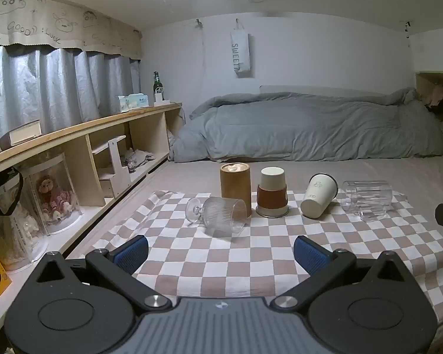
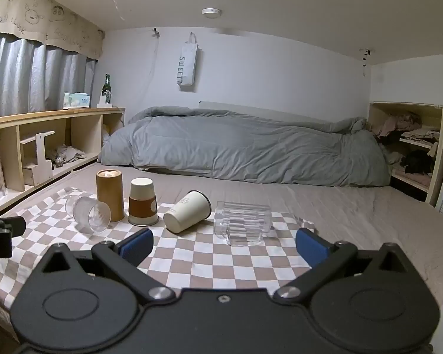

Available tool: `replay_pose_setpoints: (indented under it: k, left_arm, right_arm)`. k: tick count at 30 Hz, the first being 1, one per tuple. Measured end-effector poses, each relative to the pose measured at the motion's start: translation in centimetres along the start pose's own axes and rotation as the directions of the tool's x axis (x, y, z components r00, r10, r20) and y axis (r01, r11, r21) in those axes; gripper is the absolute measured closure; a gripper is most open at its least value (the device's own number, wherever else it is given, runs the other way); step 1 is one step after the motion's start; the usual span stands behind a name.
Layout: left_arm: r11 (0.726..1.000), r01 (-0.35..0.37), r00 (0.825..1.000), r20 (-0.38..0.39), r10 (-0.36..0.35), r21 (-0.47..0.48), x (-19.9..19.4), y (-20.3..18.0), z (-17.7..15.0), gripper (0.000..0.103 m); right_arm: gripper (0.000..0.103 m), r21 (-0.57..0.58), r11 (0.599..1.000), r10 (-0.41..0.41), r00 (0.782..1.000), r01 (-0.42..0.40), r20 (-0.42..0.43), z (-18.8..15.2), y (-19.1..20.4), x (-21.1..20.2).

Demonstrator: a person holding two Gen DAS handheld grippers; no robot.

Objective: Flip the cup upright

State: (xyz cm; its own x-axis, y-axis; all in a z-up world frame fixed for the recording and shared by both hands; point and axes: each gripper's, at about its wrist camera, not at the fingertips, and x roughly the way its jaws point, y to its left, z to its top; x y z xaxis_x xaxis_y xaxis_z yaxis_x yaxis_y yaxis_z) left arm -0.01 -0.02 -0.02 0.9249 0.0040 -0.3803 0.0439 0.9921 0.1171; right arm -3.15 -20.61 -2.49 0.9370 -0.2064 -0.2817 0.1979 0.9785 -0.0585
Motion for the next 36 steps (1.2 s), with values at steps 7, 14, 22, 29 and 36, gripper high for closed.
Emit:
replay_pose_setpoints:
  k: [7, 14, 22, 29, 36]
  left_arm:
    - [1.000, -0.002, 1.000, 0.001, 0.002, -0.003, -0.02, -0.05, 0.00, 0.000]
    - [1.000, 0.002, 1.000, 0.002, -0.002, -0.004, -0.01, 0.01, 0.00, 0.000]
    - [1.000, 0.003, 1.000, 0.003, -0.003, -0.006, -0.01, 0.01, 0.00, 0.000]
    - [1.000, 0.003, 1.000, 0.003, -0.003, -0.007, -0.01, 0.02, 0.00, 0.000]
    - [1.000, 0.003, 1.000, 0.003, -0.003, -0.007, -0.01, 0.02, 0.01, 0.000]
  right_arm:
    - [0.000, -0.006, 1.000, -0.003, 1.000, 0.003, 0.006, -0.01, -0.04, -0.02]
    - [0.000, -0.005, 1.000, -0.003, 1.000, 0.003, 0.006, -0.07, -0.03, -0.01]
    - [0.000, -0.005, 1.000, -0.003, 1.000, 0.003, 0.006, -0.12, 0.00, -0.03]
    - [0.000, -0.006, 1.000, -0.003, 1.000, 0.003, 0.006, -0.11, 0.01, -0.09]
    - [0.000, -0.007, 1.000, -0.003, 1.000, 0.003, 0.007, -0.08, -0.01, -0.11]
